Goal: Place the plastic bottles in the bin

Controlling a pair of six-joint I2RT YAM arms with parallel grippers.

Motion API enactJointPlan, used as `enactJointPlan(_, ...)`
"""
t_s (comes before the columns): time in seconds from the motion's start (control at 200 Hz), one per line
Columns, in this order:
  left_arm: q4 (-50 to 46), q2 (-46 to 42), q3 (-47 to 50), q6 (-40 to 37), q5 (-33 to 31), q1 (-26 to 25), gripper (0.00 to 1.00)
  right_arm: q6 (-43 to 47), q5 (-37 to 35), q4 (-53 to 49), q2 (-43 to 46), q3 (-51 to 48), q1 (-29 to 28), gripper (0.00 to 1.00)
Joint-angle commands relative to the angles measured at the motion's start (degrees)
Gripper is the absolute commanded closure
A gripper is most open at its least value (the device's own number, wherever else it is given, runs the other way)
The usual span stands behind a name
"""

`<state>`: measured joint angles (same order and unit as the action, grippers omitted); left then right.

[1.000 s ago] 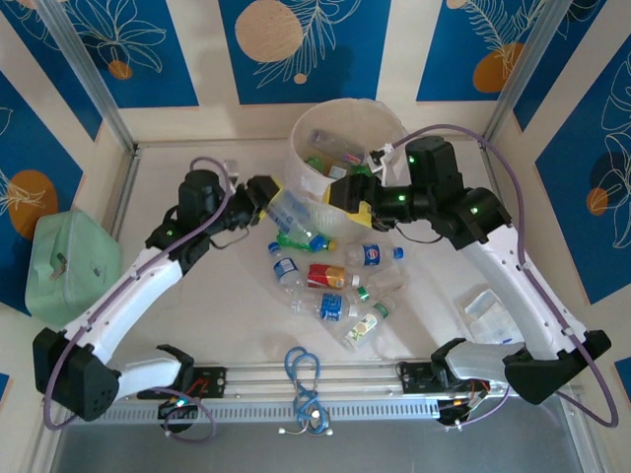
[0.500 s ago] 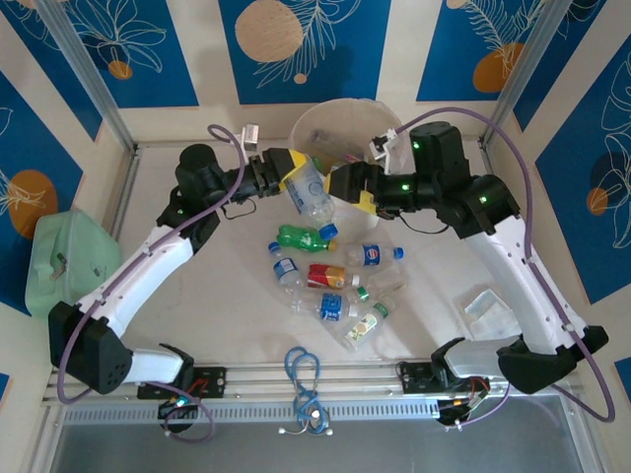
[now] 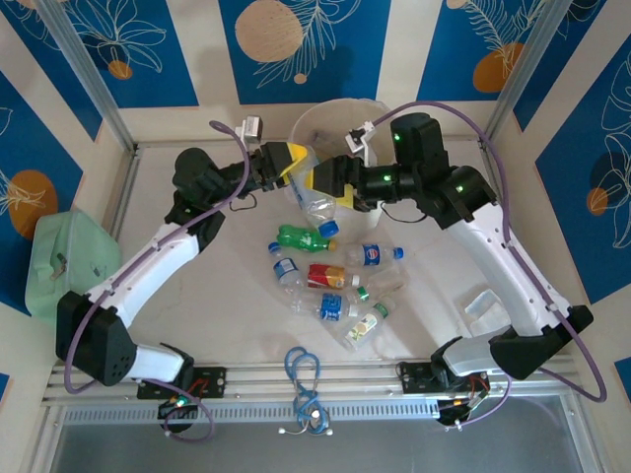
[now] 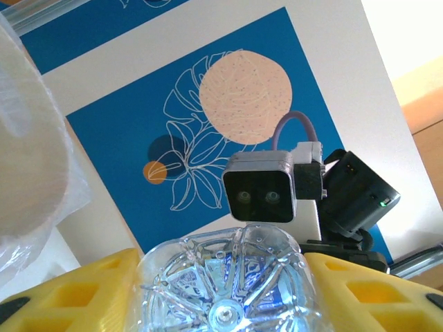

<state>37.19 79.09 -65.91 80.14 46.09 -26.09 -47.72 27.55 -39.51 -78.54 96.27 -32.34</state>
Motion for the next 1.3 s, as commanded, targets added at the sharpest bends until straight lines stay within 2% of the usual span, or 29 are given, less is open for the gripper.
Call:
enactJointPlan(0.0, 6.8, 0.3, -0.1, 2.2, 1.4, 0.3, 0.51, -4.0, 5.1, 6.3, -0.1, -1.8, 0.3, 0.18)
enactJointPlan(0.215, 14.1, 2.3, -0.4, 7.1, 1.1, 0.2, 0.52, -7.2, 7.3, 11.5, 0.4, -4.3, 1.0, 0.27)
enactJointPlan(0.455, 9.8, 2.5, -1.4, 4.7, 1.1, 0.3, 0.51, -7.6, 6.6, 11.6, 0.3, -3.9, 1.3, 0.37)
enactJointPlan(0.53, 7.1, 2.4, -2.1, 3.4, 0.8, 0.3, 0.47, -7.4, 6.1, 11.1, 0.4, -3.6, 1.4, 0.39)
enactJointPlan(0.585, 4.6, 2.3, -2.8, 2.0, 0.4, 0.3, 0.37, -7.2, 5.6, 10.7, 0.5, -3.2, 1.5, 0.4)
enactJointPlan(0.655, 0.4, 1.9, -3.6, -0.3, -0.7, 0.4, 0.19, -6.9, 4.9, 9.8, 0.3, -2.7, 1.6, 0.41)
enactJointPlan(0.68, -1.5, 1.7, -3.9, -1.3, -1.2, 0.4, 0.11, -6.6, 4.6, 9.4, 0.3, -2.5, 1.7, 0.41)
enactJointPlan(0.69, -2.3, 1.6, -4.0, -1.7, -1.5, 0.4, 0.03, -6.5, 4.5, 9.3, 0.3, -2.4, 1.7, 0.41)
enactJointPlan(0.705, -3.4, 1.5, -4.2, -2.4, -1.8, 0.5, 0.0, -6.3, 4.3, 9.0, 0.3, -2.2, 1.7, 0.41)
enactJointPlan(0.835, -13.5, 0.3, -6.7, -7.8, -4.4, 1.2, 0.0, -4.7, 2.0, 6.1, -0.2, 0.1, 2.1, 0.41)
enactJointPlan(0.955, -25.2, -3.4, -7.8, -13.3, -10.4, 3.5, 0.0, -2.4, -1.1, 2.0, -1.2, 3.8, 3.2, 0.42)
enactJointPlan(1.17, -50.4, -11.4, -9.8, -25.0, -27.1, 7.5, 0.0, 5.1, -14.3, -10.6, -7.2, 15.3, 4.6, 0.42)
enactJointPlan(1.295, -58.7, -12.2, -10.9, -30.8, -29.4, 7.5, 0.0, 8.9, -21.2, -15.6, -12.0, 21.3, 5.6, 0.42)
